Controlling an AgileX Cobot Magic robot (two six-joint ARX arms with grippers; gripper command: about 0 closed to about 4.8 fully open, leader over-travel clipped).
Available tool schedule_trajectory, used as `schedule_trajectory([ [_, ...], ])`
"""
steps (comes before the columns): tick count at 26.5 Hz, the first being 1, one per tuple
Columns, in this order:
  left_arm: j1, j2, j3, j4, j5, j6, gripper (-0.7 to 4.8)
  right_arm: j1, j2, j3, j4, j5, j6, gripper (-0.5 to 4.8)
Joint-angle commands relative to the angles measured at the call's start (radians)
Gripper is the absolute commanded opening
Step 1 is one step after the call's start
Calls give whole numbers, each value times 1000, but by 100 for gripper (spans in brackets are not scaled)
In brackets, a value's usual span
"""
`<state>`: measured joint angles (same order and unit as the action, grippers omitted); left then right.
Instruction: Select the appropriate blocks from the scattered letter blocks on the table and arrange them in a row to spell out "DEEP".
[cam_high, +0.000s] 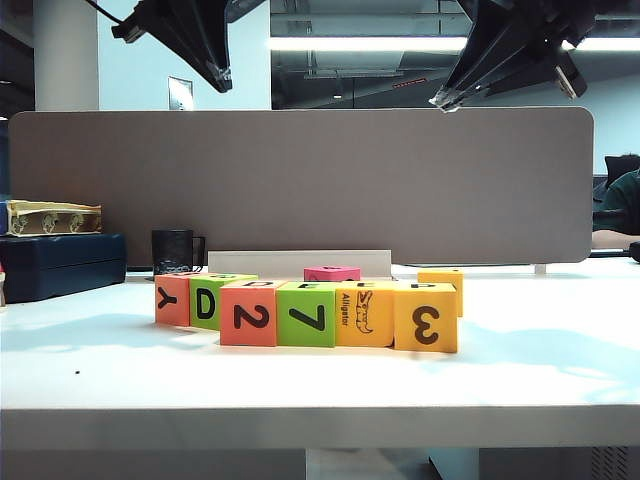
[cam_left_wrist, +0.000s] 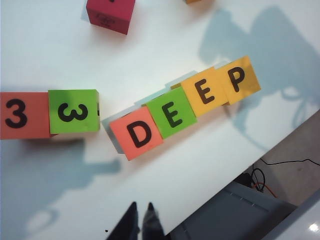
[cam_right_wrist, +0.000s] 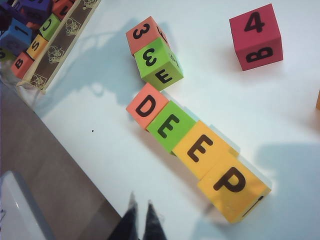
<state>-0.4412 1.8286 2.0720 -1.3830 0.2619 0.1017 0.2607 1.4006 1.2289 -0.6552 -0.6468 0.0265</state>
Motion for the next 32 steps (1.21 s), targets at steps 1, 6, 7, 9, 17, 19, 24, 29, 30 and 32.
schedule_trajectory([
  [1, -1, -5, 3, 30, 5, 6, 17, 1, -4, 4, 0, -2, -5, 22],
  [6, -1, -4, 3, 41, 5, 6, 17, 1, -4, 4, 1, -2, -5, 22],
  [7, -1, -4, 3, 44, 5, 6, 17, 1, -4, 4, 1, -2, -5, 22],
  [9, -1, -4, 3, 53, 5, 6, 17, 1, -4, 4, 1, -2, -5, 22],
  [17, -1, -4, 3, 99, 5, 6, 17, 1, -4, 4, 1, -2, -5, 22],
  [19, -1, -4, 3, 114, 5, 6, 17, 1, -4, 4, 2, -2, -5, 22],
  [24, -1, -4, 3, 149, 5, 6, 17, 1, -4, 4, 1, -2, -5, 22],
  [29, -1, -4, 3, 182, 5, 6, 17, 1, -4, 4, 1, -2, -5, 22],
  [30, -1, -4, 3, 187, 5, 6, 17, 1, -4, 4, 1, -2, -5, 22],
  [32, -1, -4, 3, 200, 5, 6, 17, 1, -4, 4, 1, -2, -5, 22],
])
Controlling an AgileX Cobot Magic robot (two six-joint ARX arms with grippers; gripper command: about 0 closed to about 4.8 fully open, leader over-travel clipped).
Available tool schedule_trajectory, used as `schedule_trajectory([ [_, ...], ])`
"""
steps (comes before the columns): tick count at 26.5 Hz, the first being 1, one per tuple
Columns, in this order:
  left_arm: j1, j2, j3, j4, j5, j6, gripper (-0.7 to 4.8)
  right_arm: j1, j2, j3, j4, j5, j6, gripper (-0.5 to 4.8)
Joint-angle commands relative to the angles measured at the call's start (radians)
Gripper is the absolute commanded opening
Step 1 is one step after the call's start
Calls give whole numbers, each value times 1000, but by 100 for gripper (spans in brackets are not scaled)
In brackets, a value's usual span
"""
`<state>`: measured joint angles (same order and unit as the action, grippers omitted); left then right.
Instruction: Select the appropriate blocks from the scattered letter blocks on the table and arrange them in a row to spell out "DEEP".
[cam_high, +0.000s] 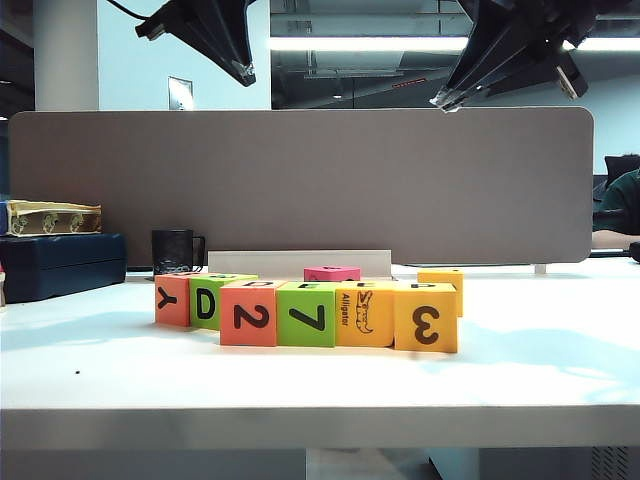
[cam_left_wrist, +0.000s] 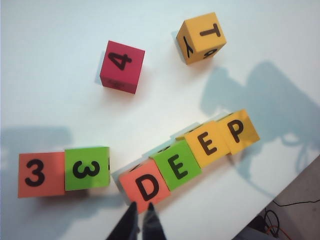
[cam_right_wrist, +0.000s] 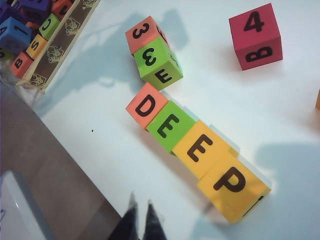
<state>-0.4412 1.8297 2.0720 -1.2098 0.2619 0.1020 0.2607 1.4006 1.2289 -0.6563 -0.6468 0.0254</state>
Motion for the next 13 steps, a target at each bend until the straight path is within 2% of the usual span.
schedule_trajectory([
  [1, -1, -5, 2, 40, 5, 6, 17, 1, -4, 4, 2, -2, -4, 22],
  [13, -1, -5, 3, 68, 5, 6, 17, 1, -4, 4, 3, 0, -4, 22],
])
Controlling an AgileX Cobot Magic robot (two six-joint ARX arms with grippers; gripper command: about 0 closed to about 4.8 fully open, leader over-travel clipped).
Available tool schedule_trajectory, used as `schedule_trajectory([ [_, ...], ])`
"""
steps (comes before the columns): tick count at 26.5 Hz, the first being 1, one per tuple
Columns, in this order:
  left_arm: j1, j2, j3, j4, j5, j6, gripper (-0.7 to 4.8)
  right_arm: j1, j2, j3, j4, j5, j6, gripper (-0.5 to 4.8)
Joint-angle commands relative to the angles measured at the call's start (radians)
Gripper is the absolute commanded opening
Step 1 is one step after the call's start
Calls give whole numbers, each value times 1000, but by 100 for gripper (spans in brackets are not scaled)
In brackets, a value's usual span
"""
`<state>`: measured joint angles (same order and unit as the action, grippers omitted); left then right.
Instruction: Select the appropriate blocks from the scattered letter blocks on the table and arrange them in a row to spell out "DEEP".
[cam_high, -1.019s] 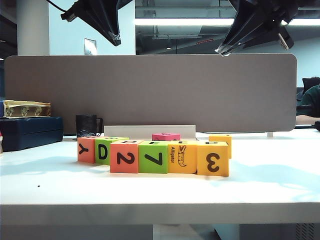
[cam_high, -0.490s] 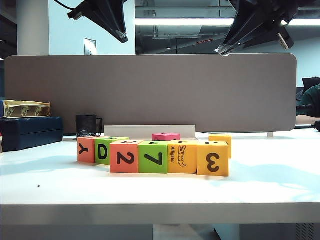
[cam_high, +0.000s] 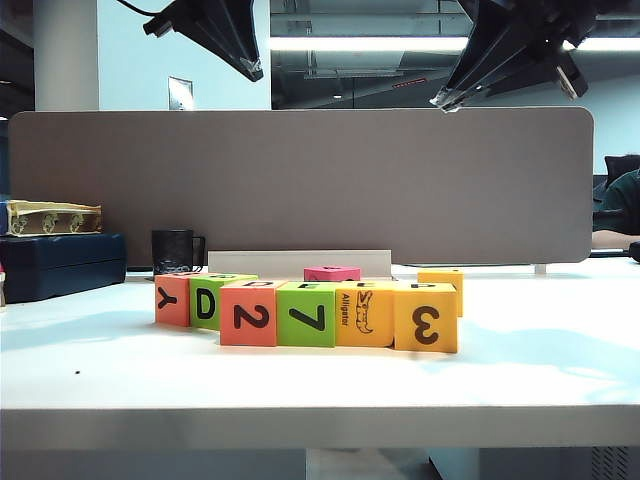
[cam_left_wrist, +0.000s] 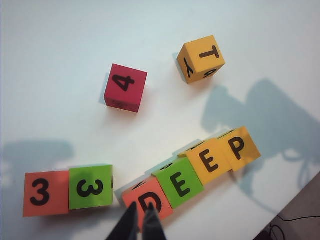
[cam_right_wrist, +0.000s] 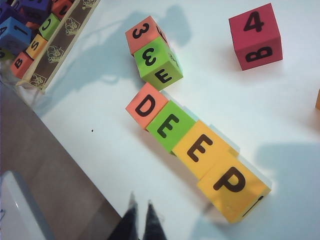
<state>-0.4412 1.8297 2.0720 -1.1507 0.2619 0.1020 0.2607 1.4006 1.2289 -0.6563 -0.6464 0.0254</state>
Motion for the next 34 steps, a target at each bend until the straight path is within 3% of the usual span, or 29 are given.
schedule_trajectory([
  [1, -1, -5, 3, 8, 5, 6, 17, 1, -4, 4, 2, 0, -4, 22],
  [13, -1, -5, 3, 8, 5, 6, 17, -5, -12, 3, 56, 14, -44, 22],
  [18, -1, -5, 3, 8, 5, 6, 17, -9, -124, 3, 84, 243, -45, 22],
  [24, -1, -5, 3, 9, 5, 6, 17, -53, -203, -10, 125, 309, -45, 22],
  [34, -1, -5, 3, 8, 5, 6, 17, -154, -374, -242, 417, 316, -45, 22],
])
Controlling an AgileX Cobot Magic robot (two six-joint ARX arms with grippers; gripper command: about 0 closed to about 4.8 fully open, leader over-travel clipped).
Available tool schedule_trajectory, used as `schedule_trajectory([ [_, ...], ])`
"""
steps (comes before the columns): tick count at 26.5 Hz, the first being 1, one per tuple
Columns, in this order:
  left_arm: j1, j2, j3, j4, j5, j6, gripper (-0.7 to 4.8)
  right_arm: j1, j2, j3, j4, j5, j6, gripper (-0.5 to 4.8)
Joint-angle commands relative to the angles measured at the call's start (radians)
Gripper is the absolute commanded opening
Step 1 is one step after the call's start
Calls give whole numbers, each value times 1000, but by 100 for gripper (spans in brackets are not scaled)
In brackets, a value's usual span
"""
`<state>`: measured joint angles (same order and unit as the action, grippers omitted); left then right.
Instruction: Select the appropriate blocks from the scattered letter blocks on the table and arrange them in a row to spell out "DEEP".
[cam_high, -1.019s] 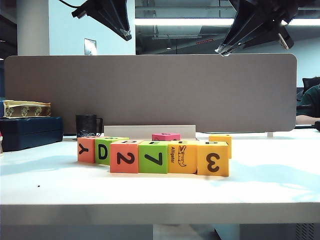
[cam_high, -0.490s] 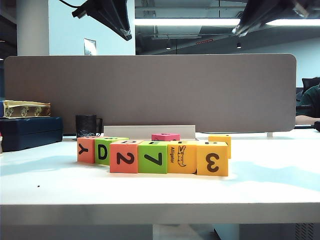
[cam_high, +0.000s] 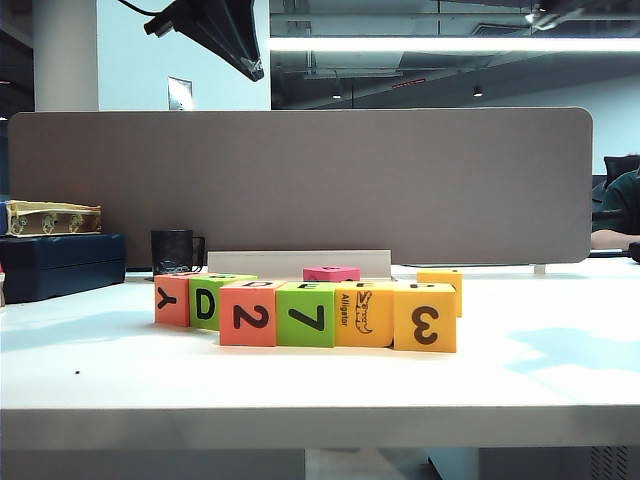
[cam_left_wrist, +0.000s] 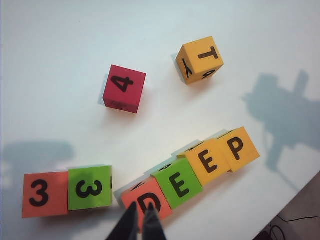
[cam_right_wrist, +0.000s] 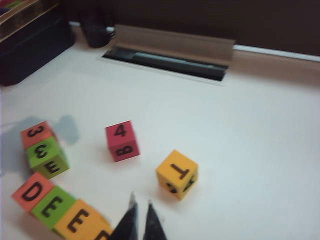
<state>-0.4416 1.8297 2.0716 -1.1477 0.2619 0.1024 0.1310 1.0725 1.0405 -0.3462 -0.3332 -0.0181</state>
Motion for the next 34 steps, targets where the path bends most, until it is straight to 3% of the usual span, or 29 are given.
schedule_trajectory([
  [1, -1, -5, 3, 6, 5, 6, 17, -37, -68, -85, 135, 3, -2, 22],
  [11, -1, -5, 3, 5, 5, 6, 17, -146, -361, -436, 252, 134, -2, 22],
  [24, -1, -5, 3, 6, 5, 6, 17, -148, -436, -521, 246, 140, -9, 22],
  [34, -1, -5, 3, 6, 5, 6, 17, -148, -496, -546, 239, 206, -8, 22],
])
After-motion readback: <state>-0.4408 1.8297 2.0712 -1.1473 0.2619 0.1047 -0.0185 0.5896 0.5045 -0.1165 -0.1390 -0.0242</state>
